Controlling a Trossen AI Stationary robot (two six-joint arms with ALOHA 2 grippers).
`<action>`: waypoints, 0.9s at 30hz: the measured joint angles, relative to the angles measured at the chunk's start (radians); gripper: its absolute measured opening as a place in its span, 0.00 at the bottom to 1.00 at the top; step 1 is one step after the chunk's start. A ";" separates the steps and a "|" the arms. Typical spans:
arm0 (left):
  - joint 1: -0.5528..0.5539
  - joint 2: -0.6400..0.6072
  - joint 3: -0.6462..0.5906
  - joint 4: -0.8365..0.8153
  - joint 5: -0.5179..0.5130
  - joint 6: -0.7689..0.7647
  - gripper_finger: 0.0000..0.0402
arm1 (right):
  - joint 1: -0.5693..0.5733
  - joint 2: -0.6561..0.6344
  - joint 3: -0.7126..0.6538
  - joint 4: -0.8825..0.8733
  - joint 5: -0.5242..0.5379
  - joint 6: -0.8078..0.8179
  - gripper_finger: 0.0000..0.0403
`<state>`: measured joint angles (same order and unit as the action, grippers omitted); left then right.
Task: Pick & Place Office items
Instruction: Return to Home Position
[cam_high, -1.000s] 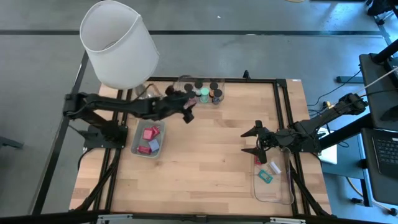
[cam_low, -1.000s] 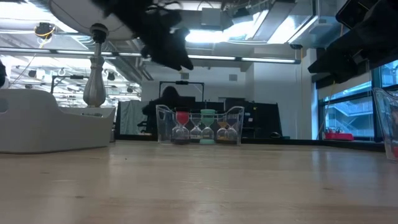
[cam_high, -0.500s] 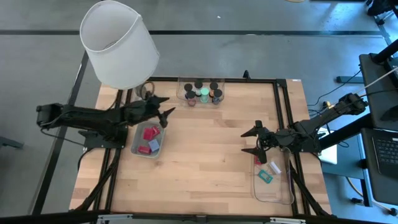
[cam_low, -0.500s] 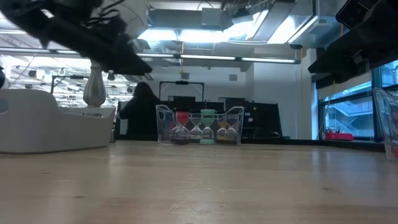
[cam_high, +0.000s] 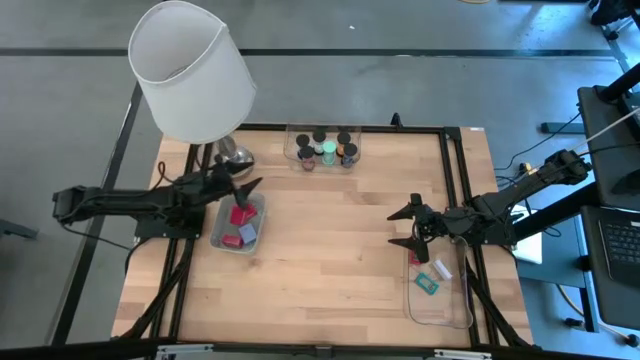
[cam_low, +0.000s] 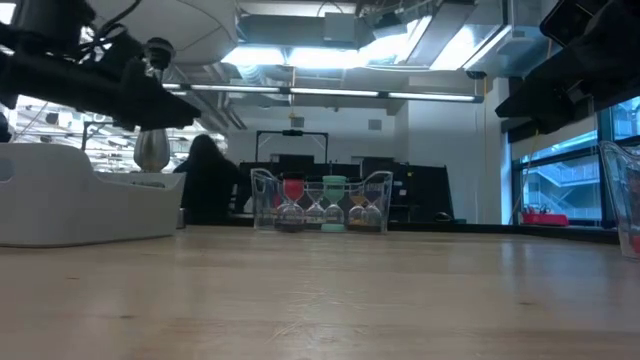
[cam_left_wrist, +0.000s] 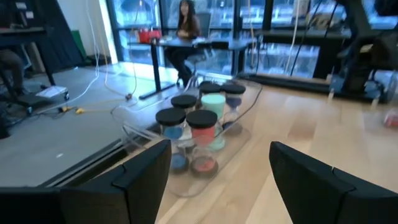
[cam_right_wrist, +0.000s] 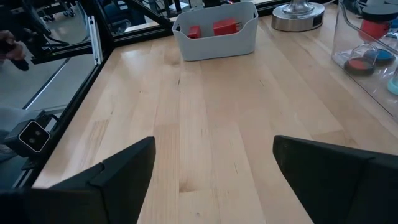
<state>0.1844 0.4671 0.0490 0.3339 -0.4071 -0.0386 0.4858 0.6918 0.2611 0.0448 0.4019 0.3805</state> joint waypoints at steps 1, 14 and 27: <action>0.000 -0.029 -0.013 -0.001 0.003 0.000 0.67 | 0.000 0.000 0.000 0.000 0.000 0.000 0.81; 0.000 -0.190 -0.039 -0.213 0.010 -0.016 0.67 | 0.000 0.000 0.000 0.000 0.000 -0.003 0.81; 0.000 -0.190 -0.039 -0.204 0.016 -0.158 0.67 | 0.000 0.000 0.000 0.000 0.000 -0.002 0.81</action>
<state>0.1841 0.2768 0.0097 0.1303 -0.3908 -0.1970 0.4858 0.6918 0.2611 0.0448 0.4019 0.3782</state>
